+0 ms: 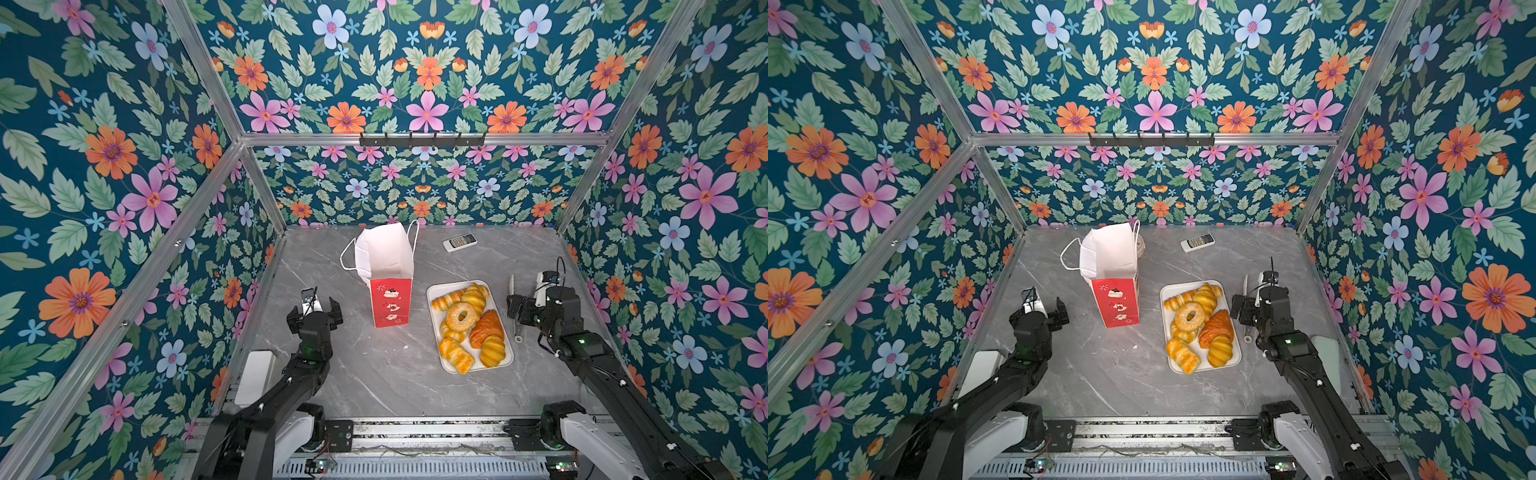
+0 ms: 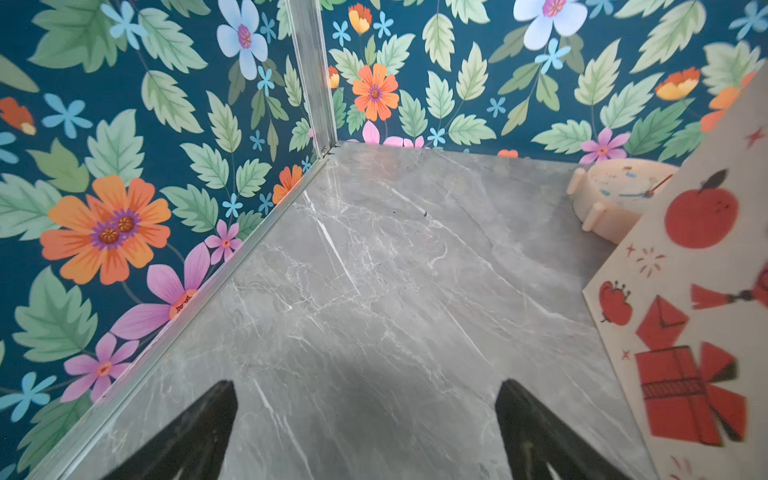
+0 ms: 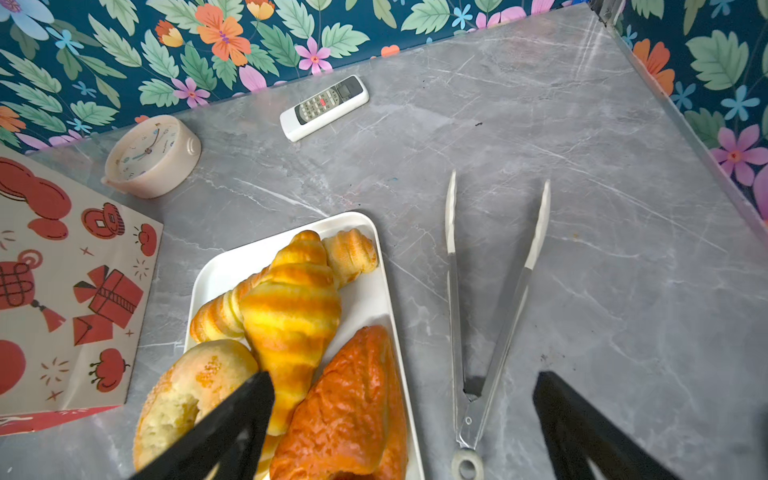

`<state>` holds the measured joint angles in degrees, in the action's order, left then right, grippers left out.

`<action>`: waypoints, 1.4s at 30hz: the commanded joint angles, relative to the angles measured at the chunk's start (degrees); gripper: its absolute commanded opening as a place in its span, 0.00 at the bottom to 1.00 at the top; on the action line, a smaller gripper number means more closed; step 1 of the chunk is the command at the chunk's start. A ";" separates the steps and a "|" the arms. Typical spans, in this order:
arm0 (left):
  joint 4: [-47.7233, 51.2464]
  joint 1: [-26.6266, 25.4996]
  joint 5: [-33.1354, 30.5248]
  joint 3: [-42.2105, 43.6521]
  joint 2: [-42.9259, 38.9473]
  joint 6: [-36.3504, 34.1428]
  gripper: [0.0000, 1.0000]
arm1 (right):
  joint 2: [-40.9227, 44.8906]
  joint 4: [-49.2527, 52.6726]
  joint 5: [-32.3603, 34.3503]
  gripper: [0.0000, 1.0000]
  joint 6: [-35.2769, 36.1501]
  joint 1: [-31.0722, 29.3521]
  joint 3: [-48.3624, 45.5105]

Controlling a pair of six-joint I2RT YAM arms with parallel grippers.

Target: Take the fake bread out of the paper bag

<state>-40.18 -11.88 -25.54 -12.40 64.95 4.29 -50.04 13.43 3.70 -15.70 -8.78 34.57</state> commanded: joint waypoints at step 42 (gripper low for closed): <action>-34.58 8.88 10.51 -2.80 27.94 -3.50 1.00 | -33.43 -67.04 8.30 0.99 10.59 8.38 -17.70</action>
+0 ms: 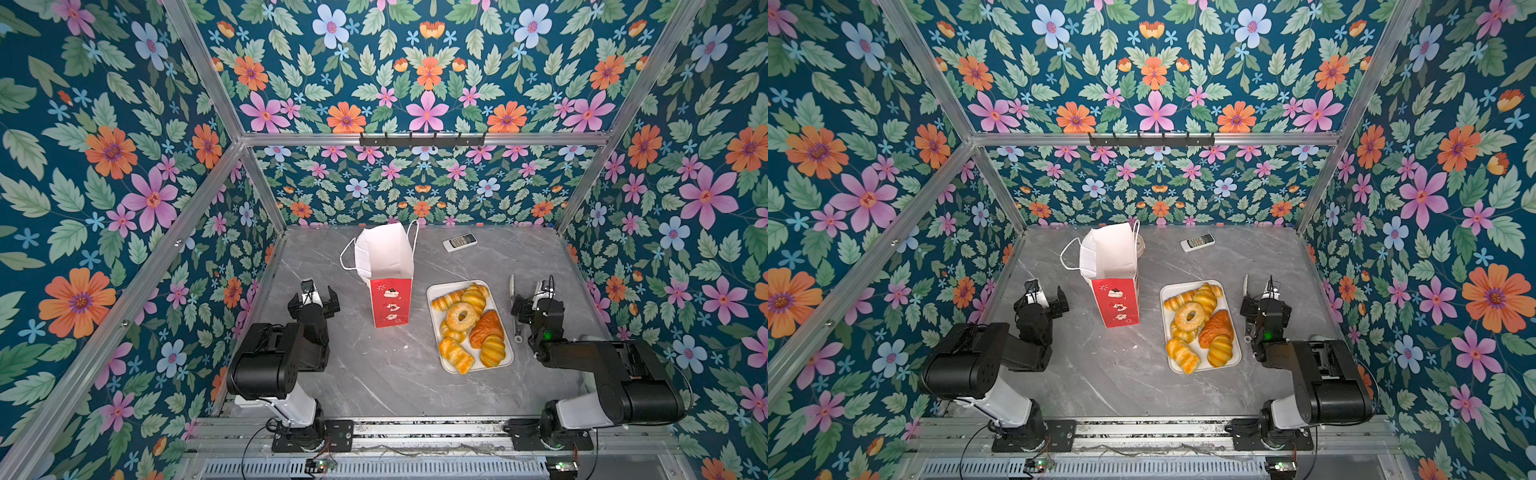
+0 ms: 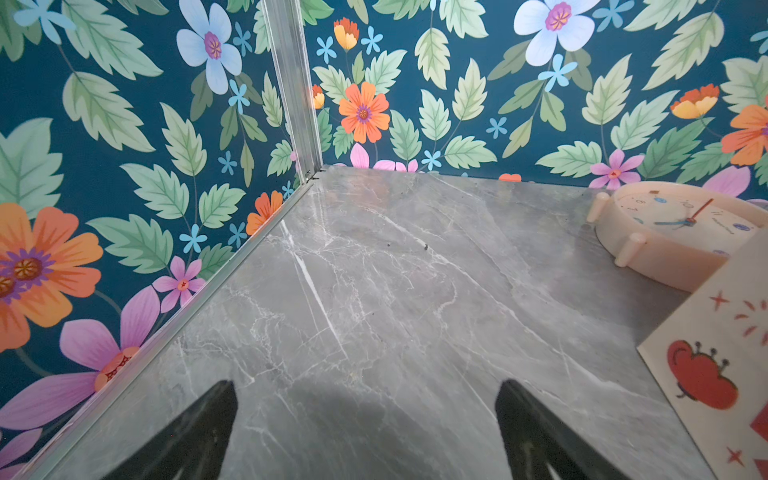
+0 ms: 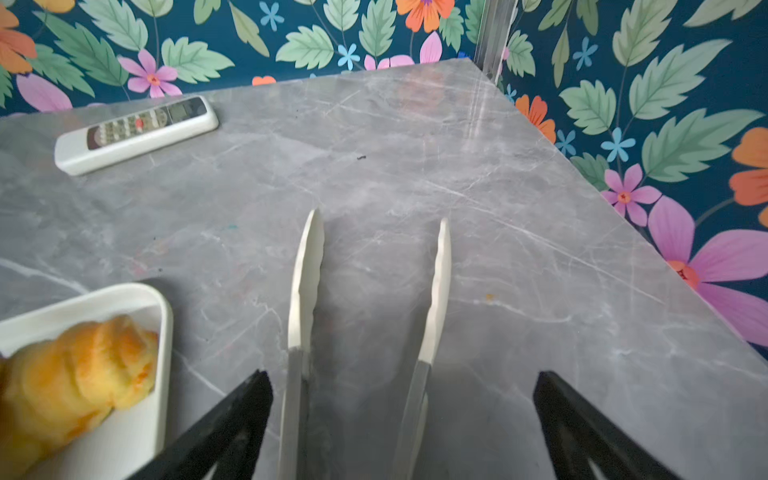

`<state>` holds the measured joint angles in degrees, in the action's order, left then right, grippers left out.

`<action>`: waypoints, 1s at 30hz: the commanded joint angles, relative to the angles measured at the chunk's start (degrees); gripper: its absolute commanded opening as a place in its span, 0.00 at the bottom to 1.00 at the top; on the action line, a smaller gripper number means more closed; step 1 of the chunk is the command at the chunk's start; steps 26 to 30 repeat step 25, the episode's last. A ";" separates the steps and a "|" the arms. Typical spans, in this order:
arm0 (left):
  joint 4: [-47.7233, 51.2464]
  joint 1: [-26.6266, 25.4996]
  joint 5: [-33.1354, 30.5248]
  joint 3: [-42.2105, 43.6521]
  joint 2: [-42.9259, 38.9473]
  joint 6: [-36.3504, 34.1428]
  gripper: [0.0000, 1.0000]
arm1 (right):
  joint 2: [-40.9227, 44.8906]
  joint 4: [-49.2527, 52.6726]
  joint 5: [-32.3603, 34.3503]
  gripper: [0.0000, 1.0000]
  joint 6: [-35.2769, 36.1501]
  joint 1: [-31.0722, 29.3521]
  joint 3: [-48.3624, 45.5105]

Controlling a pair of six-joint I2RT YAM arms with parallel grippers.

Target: Take the fake bread out of the paper bag

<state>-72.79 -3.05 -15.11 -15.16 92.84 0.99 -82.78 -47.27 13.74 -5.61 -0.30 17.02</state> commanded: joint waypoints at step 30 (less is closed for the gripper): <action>-1.62 0.06 0.43 -0.24 0.07 -0.13 1.00 | 0.25 -4.59 -1.73 0.99 0.24 -0.06 0.12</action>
